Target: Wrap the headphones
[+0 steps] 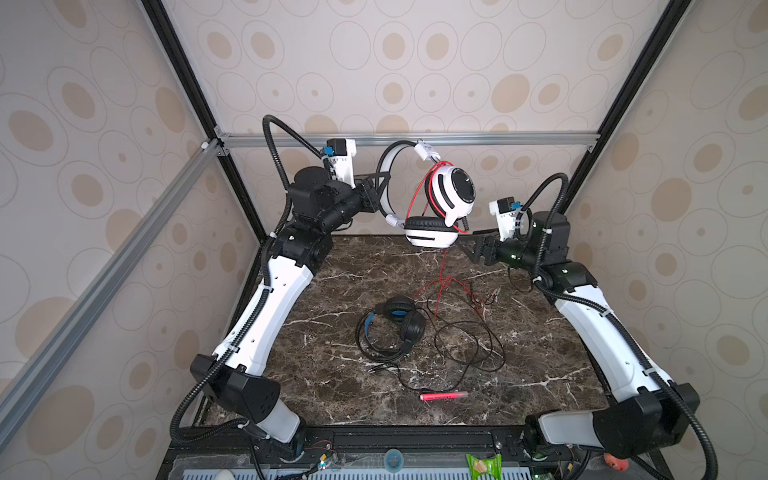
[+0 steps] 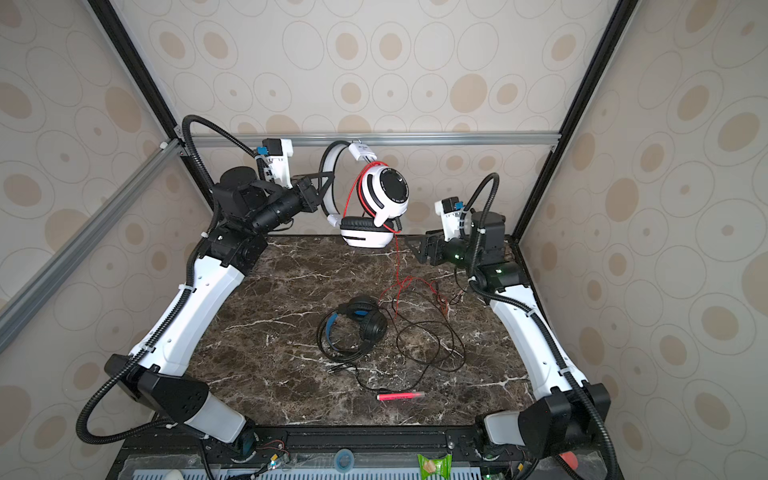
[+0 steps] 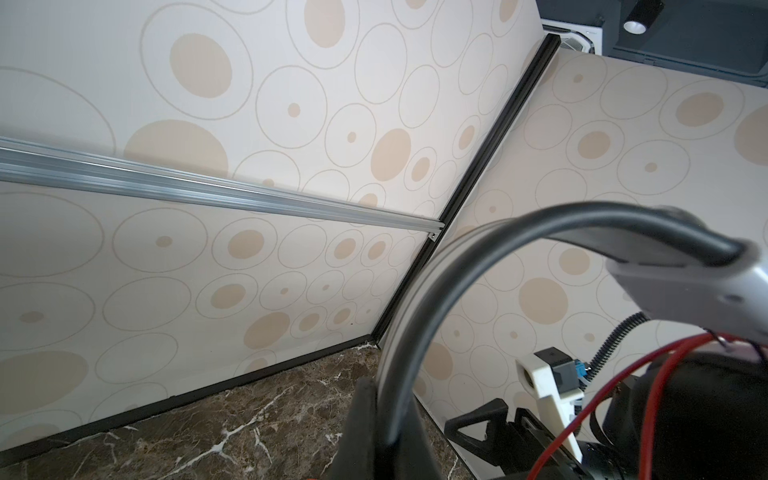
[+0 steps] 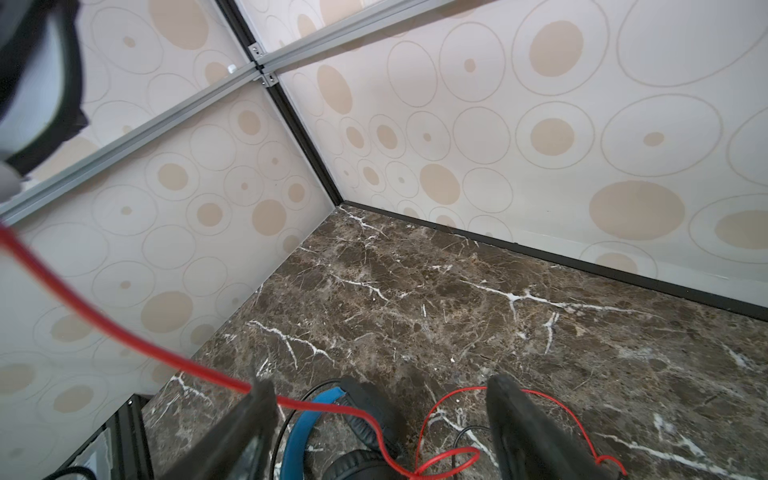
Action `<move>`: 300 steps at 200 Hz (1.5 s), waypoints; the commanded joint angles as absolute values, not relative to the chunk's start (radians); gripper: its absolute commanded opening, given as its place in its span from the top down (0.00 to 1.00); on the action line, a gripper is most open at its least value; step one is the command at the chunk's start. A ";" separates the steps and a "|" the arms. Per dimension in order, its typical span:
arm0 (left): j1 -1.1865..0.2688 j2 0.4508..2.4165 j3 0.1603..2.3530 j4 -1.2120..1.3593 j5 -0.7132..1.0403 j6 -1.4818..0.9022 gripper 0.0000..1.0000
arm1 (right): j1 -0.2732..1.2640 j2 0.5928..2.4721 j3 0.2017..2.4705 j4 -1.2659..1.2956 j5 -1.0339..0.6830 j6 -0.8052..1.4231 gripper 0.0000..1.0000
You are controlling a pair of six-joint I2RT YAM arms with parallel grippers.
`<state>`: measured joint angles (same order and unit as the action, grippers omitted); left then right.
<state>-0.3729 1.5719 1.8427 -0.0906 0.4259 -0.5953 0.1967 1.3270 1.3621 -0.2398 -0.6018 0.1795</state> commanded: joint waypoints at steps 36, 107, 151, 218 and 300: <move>-0.361 1.569 1.928 -0.018 0.454 -0.674 1.00 | 0.229 1.304 1.310 -0.160 -0.720 0.225 0.18; -0.350 1.562 1.916 -0.003 0.463 -0.706 1.00 | 0.318 1.425 1.324 0.039 -0.745 0.328 0.18; -0.338 1.563 1.904 0.049 0.465 -0.752 1.00 | 0.328 1.513 1.295 0.143 -0.728 0.376 0.29; -0.318 1.574 1.906 0.108 0.465 -0.811 1.00 | 0.331 1.624 1.252 0.255 -0.754 0.448 0.50; -0.297 1.577 1.875 0.159 0.492 -0.857 1.00 | 0.344 1.706 1.246 0.299 -0.762 0.477 0.60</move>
<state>-0.3054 1.5841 1.8572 0.0513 0.4755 -0.7879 0.3298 1.6833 1.2507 0.2520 -0.7452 0.4587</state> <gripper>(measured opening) 0.070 0.422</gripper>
